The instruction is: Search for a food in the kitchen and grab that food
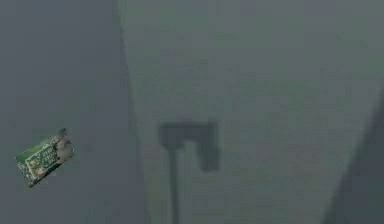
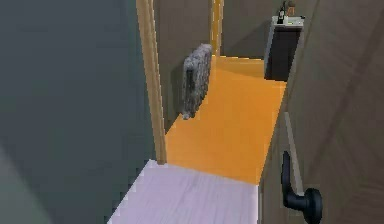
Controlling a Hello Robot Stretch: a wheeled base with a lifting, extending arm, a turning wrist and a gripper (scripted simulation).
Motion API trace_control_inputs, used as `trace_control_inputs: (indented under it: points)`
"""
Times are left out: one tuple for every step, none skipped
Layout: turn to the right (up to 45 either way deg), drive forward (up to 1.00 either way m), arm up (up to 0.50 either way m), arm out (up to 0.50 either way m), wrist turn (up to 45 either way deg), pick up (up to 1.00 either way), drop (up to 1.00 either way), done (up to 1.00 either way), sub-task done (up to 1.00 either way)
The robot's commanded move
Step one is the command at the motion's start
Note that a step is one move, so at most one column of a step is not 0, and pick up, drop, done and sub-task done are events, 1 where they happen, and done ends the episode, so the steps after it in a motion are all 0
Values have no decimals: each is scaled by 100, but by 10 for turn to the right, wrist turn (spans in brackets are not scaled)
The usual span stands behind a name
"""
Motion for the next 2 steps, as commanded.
trace_control_inputs:
  points:
    - [0, 5, 0, 0, 0, 0, 0, 0, 0]
    - [450, 0, 0, 0, 0, 0, 0, 0, 0]
